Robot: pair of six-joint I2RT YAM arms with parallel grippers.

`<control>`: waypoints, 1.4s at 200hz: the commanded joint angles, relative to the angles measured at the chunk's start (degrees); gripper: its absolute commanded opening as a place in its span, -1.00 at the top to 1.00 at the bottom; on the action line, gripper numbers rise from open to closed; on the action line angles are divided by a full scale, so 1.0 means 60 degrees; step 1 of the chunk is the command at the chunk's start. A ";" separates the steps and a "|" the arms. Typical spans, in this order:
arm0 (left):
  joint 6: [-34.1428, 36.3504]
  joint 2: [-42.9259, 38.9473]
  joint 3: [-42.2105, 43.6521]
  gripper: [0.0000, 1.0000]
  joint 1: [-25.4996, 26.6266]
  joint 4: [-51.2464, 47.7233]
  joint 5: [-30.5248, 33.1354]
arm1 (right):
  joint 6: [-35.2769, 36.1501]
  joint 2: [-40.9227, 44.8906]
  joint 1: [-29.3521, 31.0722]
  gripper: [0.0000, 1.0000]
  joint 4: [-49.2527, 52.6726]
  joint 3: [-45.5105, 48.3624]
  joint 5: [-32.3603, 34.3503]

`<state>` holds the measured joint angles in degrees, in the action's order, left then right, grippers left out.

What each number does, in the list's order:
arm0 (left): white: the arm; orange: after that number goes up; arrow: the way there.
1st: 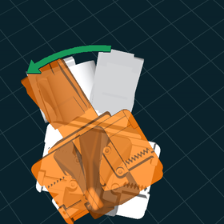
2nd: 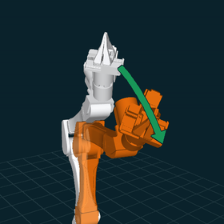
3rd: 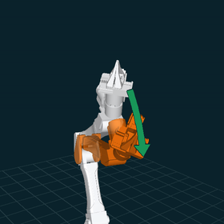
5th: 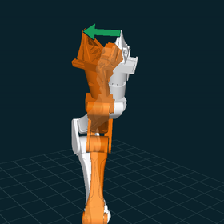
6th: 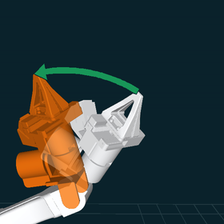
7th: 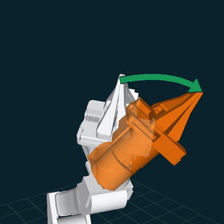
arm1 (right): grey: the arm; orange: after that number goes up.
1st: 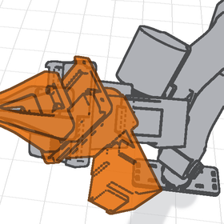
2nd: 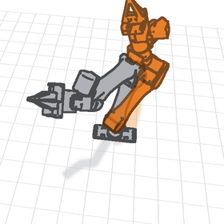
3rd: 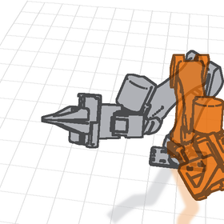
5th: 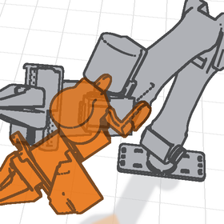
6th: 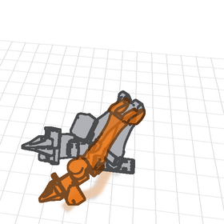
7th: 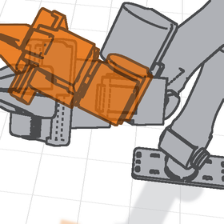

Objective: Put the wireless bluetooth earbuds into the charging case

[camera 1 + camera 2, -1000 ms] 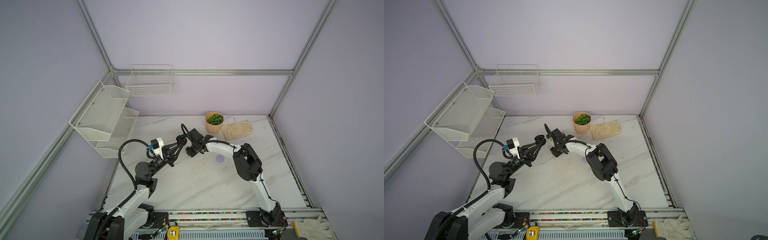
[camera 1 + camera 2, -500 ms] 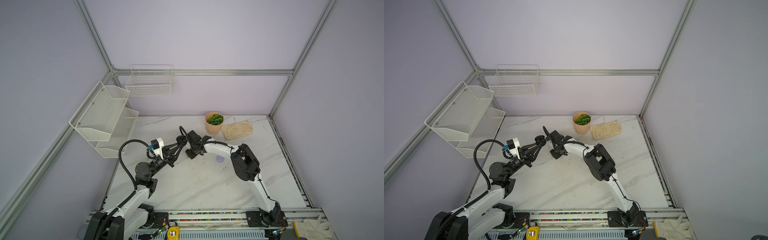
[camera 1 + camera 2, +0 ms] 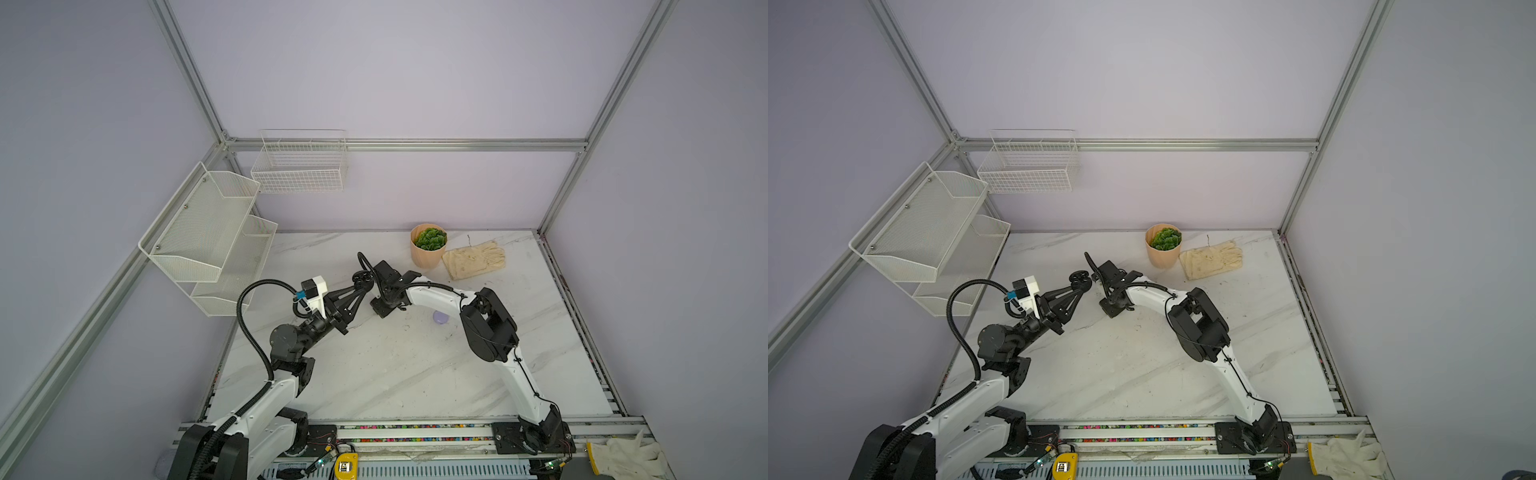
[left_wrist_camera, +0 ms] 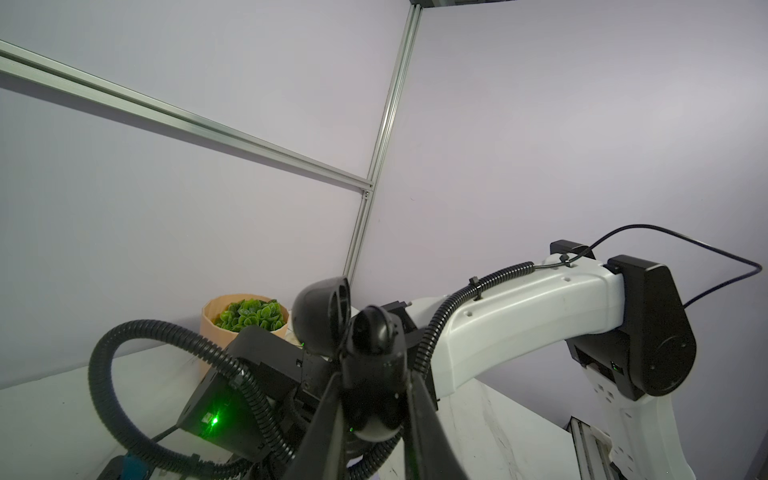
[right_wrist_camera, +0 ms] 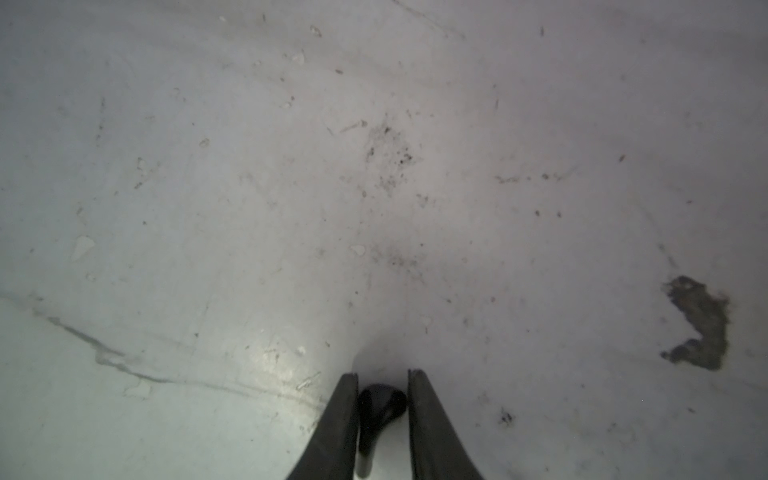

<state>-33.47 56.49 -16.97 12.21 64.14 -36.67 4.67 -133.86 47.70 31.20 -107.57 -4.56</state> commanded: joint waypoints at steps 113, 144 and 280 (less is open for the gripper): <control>-0.0018 -0.0375 0.0265 1.00 -0.0074 -0.0010 0.0046 | -0.1597 0.1412 0.0124 0.62 -0.0499 0.1034 0.1367; -0.0019 -0.0436 0.0240 1.00 -0.0072 -0.0076 0.0156 | -0.2154 0.2230 0.0051 0.63 -0.0848 0.1697 0.1748; 0.0279 0.2529 -0.1576 1.00 0.0903 0.1950 0.0367 | -0.3880 0.7186 0.0361 0.85 -0.1225 0.2483 0.4048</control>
<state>-33.36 69.52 -18.61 16.36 68.60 -34.65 -16.49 -93.51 47.75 25.04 -91.66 14.26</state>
